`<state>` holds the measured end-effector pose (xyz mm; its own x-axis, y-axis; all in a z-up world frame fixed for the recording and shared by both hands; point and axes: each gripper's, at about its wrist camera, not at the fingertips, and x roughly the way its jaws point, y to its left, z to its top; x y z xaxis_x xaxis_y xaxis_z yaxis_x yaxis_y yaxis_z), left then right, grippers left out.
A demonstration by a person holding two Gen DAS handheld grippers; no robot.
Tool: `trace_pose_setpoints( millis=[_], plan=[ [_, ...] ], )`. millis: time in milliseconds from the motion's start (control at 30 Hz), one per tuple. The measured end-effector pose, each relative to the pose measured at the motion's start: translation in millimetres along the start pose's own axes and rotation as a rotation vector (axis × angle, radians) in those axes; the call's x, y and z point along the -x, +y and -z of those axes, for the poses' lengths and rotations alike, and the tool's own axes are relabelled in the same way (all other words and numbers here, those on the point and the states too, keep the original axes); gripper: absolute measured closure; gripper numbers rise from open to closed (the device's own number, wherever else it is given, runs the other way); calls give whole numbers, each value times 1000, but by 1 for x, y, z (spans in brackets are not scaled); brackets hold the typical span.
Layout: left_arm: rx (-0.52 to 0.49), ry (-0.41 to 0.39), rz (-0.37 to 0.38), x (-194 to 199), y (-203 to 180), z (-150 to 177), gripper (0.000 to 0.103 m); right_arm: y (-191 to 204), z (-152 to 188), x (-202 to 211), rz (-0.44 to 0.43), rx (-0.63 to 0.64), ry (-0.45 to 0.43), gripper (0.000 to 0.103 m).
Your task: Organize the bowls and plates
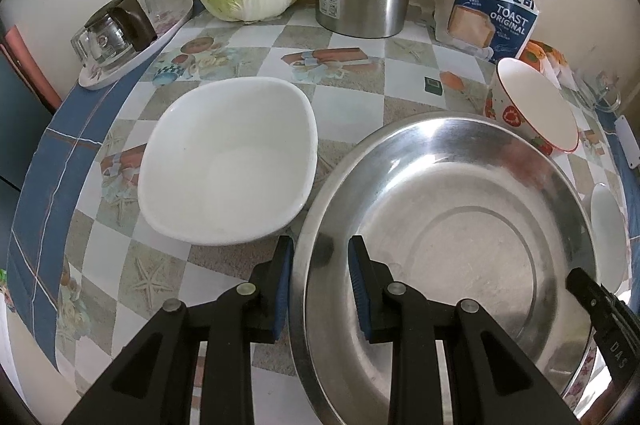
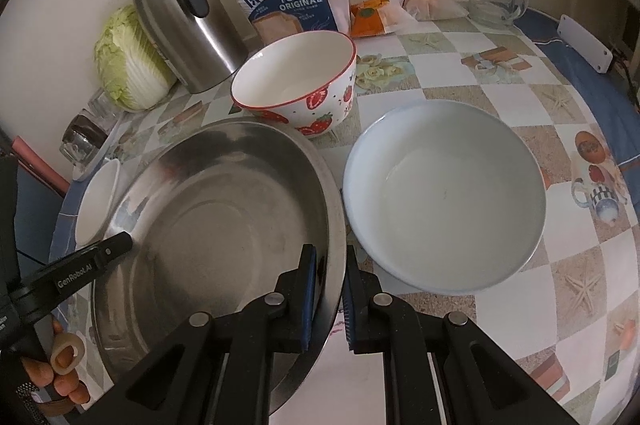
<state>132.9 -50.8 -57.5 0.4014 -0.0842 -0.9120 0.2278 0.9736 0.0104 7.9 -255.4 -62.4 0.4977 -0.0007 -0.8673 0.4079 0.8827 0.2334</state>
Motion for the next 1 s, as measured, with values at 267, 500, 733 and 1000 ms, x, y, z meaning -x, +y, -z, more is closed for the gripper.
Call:
trace_pose_setpoints(
  millis=[267, 500, 733, 1000],
  plan=[
    [18, 0, 19, -1, 5, -2, 75, 4, 0, -2, 3, 5, -9, 90],
    [38, 23, 33, 1, 12, -3, 71, 3, 0, -1, 0, 2, -6, 88],
    [76, 12, 91, 13, 16, -4, 36, 3, -1, 15, 1, 3, -34, 80],
    [69, -1, 119, 20, 15, -3, 15, 8, -1, 34, 4, 29, -78, 79]
  ],
)
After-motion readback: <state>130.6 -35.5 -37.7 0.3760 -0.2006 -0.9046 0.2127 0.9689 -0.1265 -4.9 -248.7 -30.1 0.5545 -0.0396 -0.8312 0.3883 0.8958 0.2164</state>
